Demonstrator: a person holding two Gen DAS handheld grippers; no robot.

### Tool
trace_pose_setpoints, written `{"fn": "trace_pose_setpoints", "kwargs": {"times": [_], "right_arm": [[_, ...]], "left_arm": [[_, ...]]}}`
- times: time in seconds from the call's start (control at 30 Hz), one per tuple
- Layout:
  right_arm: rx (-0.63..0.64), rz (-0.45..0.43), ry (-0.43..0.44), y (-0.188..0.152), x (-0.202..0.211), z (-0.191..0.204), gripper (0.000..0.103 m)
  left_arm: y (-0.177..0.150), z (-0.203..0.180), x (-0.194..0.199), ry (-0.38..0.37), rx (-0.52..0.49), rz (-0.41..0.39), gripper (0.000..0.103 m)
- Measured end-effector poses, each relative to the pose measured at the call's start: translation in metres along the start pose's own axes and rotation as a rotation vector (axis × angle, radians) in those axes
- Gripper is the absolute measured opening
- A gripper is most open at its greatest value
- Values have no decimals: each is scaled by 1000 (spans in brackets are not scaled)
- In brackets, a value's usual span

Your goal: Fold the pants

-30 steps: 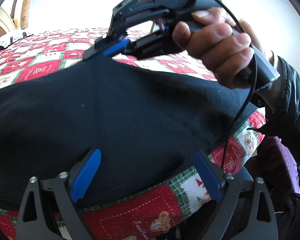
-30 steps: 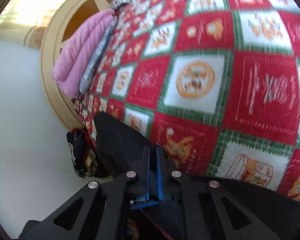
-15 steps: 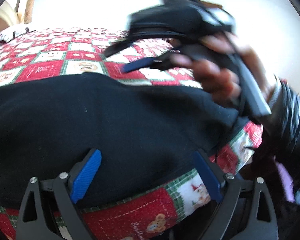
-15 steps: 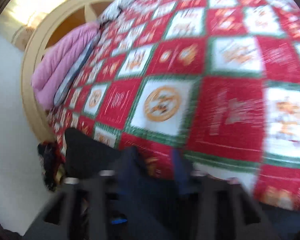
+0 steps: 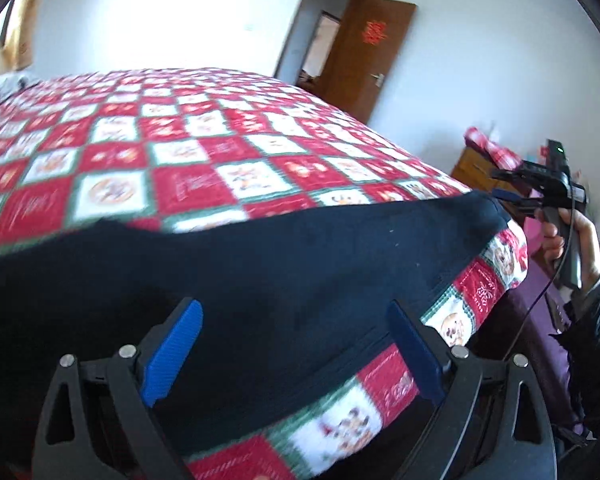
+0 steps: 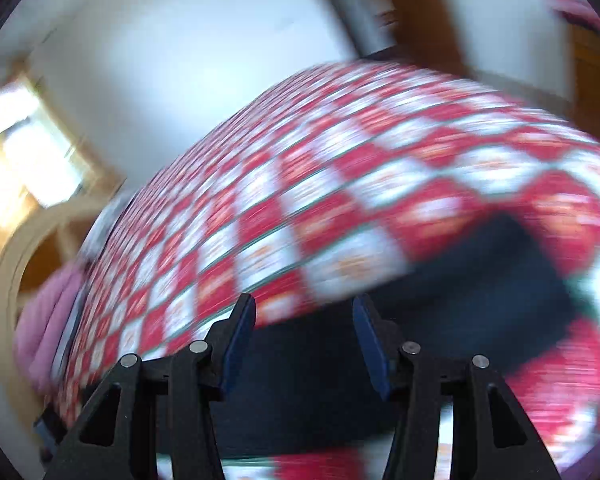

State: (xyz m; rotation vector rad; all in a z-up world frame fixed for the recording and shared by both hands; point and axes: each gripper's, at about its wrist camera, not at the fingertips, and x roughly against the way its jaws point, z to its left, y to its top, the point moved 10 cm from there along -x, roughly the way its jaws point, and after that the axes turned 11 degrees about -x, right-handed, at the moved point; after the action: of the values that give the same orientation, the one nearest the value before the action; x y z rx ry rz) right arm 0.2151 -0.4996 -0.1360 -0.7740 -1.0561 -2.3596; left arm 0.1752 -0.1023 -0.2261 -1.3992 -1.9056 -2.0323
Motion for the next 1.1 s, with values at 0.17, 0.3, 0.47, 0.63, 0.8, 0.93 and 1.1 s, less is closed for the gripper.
{"fn": "trace_pose_setpoints", "kwargs": {"times": [0.17, 0.3, 0.47, 0.63, 0.8, 0.93, 1.1], "right_arm": [[-221, -150, -64, 44, 58, -100, 61], [-349, -128, -17, 44, 56, -143, 61], [-406, -82, 55, 33, 44, -149, 61], [-358, -35, 61, 24, 34, -127, 61], [-414, -66, 49, 17, 34, -134, 55], [-471, -95, 42, 14, 39, -141, 46], [-491, -48, 85, 10, 38, -130, 46]], "left_arm": [[11, -4, -27, -11, 6, 40, 96], [9, 0, -41, 33, 14, 63, 96], [-1, 1, -52, 63, 31, 72, 96], [-4, -3, -52, 101, -24, 66, 96], [-5, 0, -50, 88, -4, 45, 96], [-5, -1, -52, 100, -21, 51, 96], [-5, -2, -53, 97, -18, 45, 98]]}}
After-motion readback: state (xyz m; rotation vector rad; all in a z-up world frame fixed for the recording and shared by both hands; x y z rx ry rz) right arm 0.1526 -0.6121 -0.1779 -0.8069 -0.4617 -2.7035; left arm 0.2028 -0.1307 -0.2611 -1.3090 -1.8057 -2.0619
